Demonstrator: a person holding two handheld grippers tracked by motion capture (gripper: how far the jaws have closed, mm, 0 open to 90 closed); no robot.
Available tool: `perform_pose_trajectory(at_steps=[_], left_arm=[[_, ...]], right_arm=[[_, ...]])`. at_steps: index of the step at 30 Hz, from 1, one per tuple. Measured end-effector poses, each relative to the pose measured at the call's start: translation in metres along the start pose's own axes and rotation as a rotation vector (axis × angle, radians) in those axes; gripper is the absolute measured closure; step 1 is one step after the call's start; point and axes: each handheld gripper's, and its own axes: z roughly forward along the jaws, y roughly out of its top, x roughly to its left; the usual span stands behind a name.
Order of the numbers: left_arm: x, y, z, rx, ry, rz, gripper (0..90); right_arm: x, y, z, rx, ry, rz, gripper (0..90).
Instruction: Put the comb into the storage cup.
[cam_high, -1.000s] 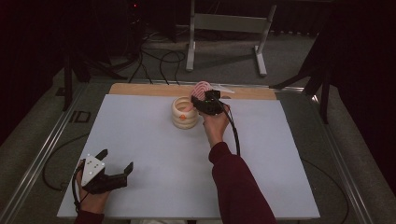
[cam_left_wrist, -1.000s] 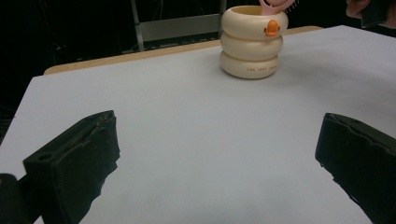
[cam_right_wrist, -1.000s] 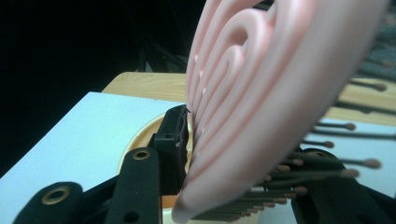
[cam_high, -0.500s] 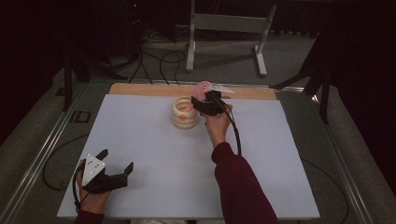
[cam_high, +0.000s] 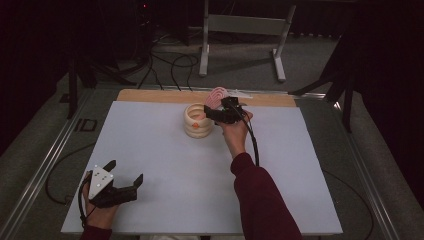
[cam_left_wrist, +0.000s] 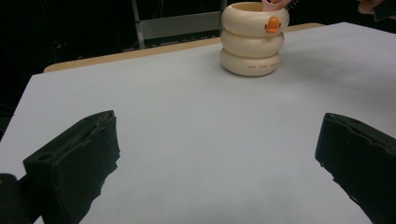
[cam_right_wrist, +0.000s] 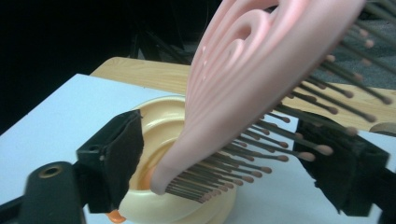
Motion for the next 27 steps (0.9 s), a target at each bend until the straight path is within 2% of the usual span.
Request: perform_pose_trajectory(at_steps=[8,20,25,27], left_arm=[[0.000,0.000,0.000,-0.001,0.000,-0.002,0.3],[-0.001,-0.001,0.002,0.003,-0.003,0.000,0.3],[-0.001,-0.001,0.002,0.003,-0.003,-0.002,0.3],[-0.002,-0.001,0.002,0.003,-0.003,-0.003,0.3]], right_arm=[[-0.001,0.002,-0.006,0.026,0.000,-0.061,12.9],[-0.001,0.006,-0.017,0.042,0.023,-0.121,9.5],[-0.004,0.007,-0.020,0.040,0.029,-0.136,9.1],[-0.007,0.007,-0.022,0.038,0.034,-0.125,8.9]])
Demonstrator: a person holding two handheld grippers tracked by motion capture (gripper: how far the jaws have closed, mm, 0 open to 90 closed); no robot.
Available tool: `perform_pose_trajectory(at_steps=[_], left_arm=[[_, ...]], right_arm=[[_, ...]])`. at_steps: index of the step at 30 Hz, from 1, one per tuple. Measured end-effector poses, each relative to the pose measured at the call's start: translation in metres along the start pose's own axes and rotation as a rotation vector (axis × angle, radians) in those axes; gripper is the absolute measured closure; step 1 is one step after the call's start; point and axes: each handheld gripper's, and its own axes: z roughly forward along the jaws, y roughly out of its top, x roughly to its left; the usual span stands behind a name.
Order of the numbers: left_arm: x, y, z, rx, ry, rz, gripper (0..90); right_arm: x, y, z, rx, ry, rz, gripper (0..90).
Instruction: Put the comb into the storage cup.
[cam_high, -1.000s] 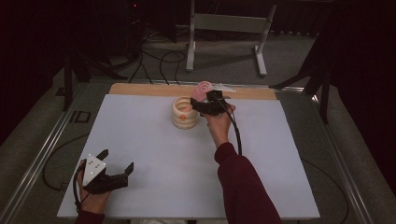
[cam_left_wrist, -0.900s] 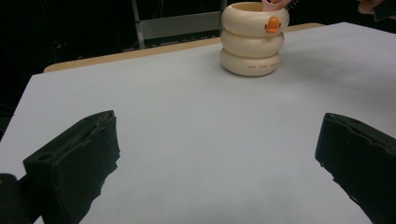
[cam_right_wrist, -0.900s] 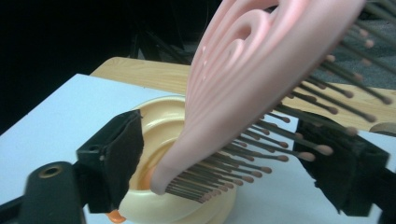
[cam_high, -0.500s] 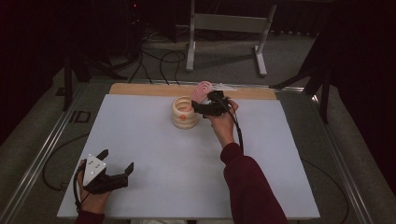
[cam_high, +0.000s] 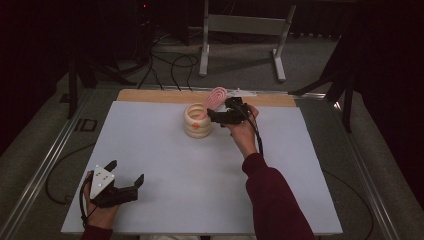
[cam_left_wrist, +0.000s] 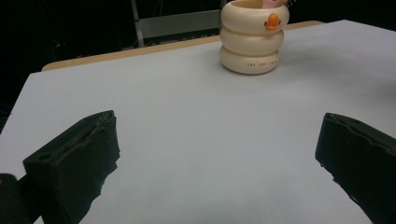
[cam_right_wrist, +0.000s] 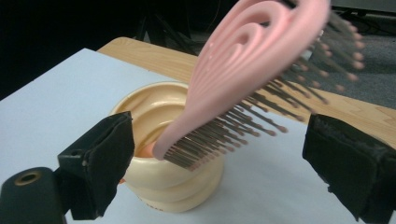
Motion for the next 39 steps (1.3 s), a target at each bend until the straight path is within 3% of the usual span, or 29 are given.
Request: perform_pose_trajectory(at_steps=[25,29,39], left_arm=[[-0.001,0.000,0.001,0.001,0.003,0.005,0.3],[-0.002,0.000,0.001,0.002,0.001,0.008,0.3],[-0.003,0.000,0.002,0.007,0.001,0.012,0.3]], right_arm=[[-0.022,-0.007,-0.023,-0.018,-0.020,-0.004,8.6],[-0.028,-0.009,-0.032,-0.025,-0.012,-0.004,8.7],[-0.043,-0.015,-0.049,-0.042,-0.045,0.013,8.7]])
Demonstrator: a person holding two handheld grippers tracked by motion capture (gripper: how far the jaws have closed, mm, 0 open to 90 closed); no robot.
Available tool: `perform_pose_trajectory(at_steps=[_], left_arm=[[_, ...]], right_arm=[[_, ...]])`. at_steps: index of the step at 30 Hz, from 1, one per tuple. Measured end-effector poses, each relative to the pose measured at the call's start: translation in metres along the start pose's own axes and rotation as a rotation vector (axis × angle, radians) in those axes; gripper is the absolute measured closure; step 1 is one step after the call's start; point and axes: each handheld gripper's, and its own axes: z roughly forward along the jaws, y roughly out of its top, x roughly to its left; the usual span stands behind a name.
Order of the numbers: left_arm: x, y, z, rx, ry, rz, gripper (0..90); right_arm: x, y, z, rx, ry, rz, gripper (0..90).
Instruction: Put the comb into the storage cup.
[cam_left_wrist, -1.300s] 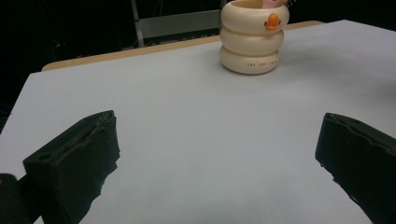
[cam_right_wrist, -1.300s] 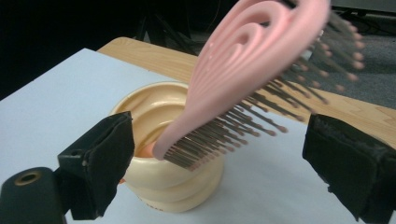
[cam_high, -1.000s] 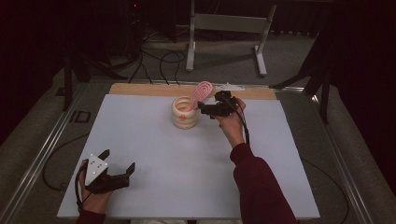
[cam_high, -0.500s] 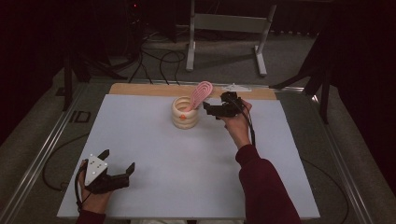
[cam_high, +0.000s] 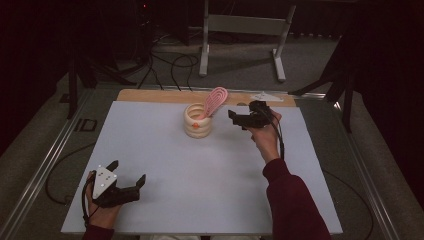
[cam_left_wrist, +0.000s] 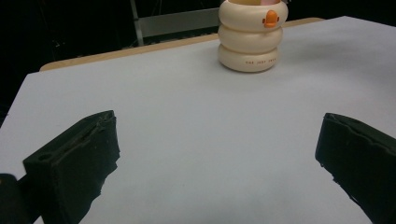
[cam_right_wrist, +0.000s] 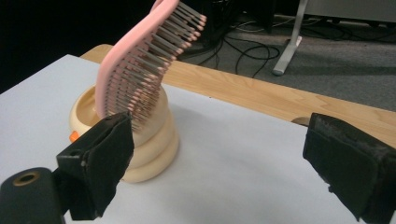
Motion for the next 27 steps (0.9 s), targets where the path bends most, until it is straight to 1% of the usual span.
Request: perform_pose_trajectory(at_steps=[9,15,21,24,27], left_arm=[[0.000,0.000,0.000,0.002,-0.001,0.000,0.3],[0.000,0.000,0.001,0.003,-0.001,0.000,0.3],[0.000,0.000,0.001,0.002,0.001,-0.002,0.3],[0.000,0.000,0.001,0.001,0.001,-0.004,0.3],[0.000,0.000,0.002,0.001,0.002,-0.003,0.3]], right_arm=[[-0.003,-0.002,-0.009,-0.012,-0.010,-0.008,8.7],[-0.001,-0.006,-0.015,-0.014,0.002,-0.027,8.6],[-0.002,-0.012,-0.021,-0.005,0.003,-0.028,8.6],[-0.004,-0.016,-0.025,-0.016,0.007,-0.015,8.6],[-0.006,-0.021,-0.029,-0.010,0.003,-0.010,8.6]])
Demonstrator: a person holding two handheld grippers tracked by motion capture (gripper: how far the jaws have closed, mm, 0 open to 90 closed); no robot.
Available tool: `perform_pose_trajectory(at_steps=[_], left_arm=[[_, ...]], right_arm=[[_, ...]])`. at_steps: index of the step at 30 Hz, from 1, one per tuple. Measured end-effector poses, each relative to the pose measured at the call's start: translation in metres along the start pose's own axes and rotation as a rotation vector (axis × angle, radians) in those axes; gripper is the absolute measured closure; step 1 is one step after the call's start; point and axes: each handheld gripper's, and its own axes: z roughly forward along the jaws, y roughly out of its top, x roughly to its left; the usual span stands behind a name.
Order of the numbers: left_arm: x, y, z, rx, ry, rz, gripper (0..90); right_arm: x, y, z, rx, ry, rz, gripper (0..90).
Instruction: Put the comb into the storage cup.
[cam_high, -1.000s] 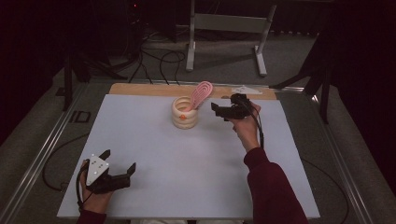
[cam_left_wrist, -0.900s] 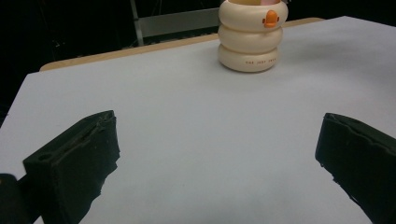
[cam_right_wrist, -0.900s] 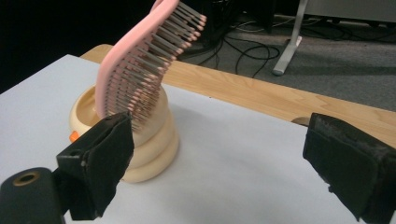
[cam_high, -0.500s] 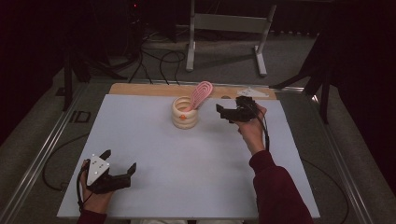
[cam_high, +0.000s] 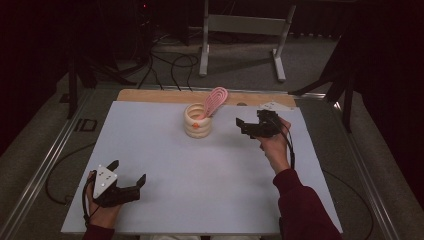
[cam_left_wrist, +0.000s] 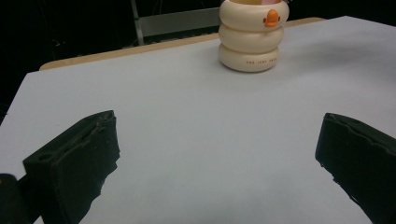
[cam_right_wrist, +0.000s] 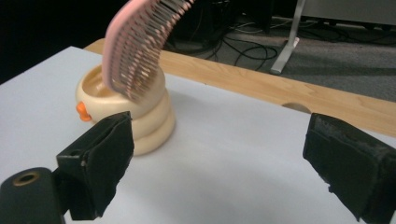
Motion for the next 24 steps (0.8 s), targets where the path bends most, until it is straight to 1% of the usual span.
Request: perform_pose_trajectory(at_steps=[5,9,14,17,19,21,24], left_arm=[[0.000,-0.001,0.002,0.006,0.001,0.000,0.3],[0.000,0.000,0.002,0.006,0.000,0.000,0.3],[-0.001,0.000,0.002,0.006,0.001,-0.001,0.3],[-0.001,0.000,0.002,0.006,0.001,0.000,0.3],[-0.001,0.000,0.002,0.006,0.002,0.000,0.3],[-0.001,0.000,0.002,0.008,0.003,0.002,0.3],[-0.001,0.000,0.002,0.005,0.006,0.004,0.3]], right_arm=[[-0.004,-0.008,-0.007,0.000,0.002,0.004,8.6],[-0.002,-0.014,-0.011,0.022,-0.002,-0.017,8.7],[0.001,-0.023,-0.017,0.042,-0.011,-0.058,8.7],[0.005,-0.030,-0.023,0.034,-0.014,-0.086,8.7],[0.007,-0.035,-0.026,0.036,-0.014,-0.096,8.6],[0.010,-0.042,-0.030,0.039,-0.025,-0.125,8.7],[0.013,-0.050,-0.036,0.038,-0.027,-0.143,8.6]])
